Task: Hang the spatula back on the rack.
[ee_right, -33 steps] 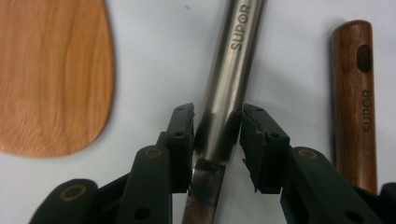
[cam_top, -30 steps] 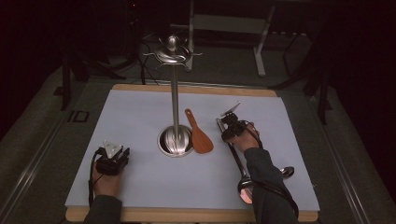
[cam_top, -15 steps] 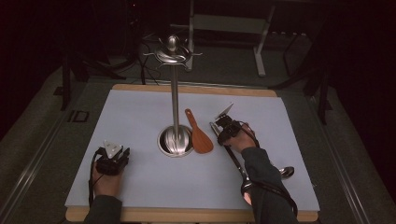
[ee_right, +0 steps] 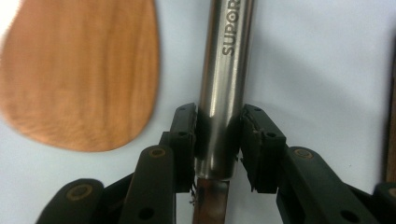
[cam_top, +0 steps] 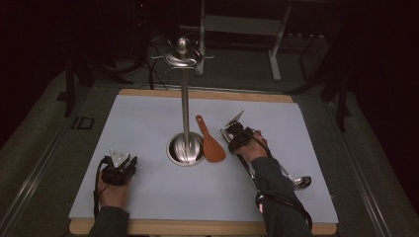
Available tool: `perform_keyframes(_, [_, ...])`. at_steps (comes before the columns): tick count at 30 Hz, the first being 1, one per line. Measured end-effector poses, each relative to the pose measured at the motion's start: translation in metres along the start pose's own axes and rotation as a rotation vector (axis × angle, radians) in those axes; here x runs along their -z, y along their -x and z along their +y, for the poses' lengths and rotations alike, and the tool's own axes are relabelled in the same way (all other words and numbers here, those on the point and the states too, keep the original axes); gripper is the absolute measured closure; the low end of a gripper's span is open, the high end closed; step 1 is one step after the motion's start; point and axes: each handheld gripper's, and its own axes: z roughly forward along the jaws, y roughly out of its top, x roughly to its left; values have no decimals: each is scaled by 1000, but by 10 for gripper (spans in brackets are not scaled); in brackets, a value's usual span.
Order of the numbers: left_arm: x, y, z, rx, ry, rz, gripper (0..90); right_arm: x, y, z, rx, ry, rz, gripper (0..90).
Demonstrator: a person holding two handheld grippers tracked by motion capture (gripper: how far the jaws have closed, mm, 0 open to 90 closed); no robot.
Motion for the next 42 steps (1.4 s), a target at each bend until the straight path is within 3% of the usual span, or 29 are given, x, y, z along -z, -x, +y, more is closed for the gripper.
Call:
perform_keyframes(4, [0, 0, 0, -2, 1, 2, 706, 22, -3, -3, 0, 67, 44, 689])
perform_keyframes(5, [0, 0, 0, -2, 1, 2, 706, 22, -3, -3, 0, 67, 44, 689])
perform_keyframes(6, [0, 0, 0, -2, 0, 2, 704, 33, -4, -4, 17, 112, 48, 690])
perform_keyframes(8, [0, 0, 0, -3, 1, 4, 702, 39, -4, -5, 19, 125, 45, 691])
perform_keyframes(12, [0, 1, 0, -6, 1, 4, 702, 61, -4, -11, 37, 212, 44, 692])
perform_keyframes(19, [1, 1, 0, -10, 2, 6, 702, 79, 1, -17, 32, 273, 50, 692])
perform_keyframes(25, [1, 1, 0, -9, 4, 4, 703, 98, 8, -24, 19, 374, 57, 692])
perform_keyframes(32, [1, 1, 0, -9, 5, 4, 703, 118, 11, -32, 61, 496, 91, 693])
perform_keyframes(37, [1, 1, 0, -9, 6, 6, 702, 127, 9, -37, 123, 567, 133, 692])
perform_keyframes(38, [1, 1, 0, -9, 7, 7, 702, 132, 8, -40, 158, 610, 147, 692])
perform_keyframes(42, [1, 1, 0, -8, 7, 7, 702, 138, 5, -43, 189, 658, 152, 693])
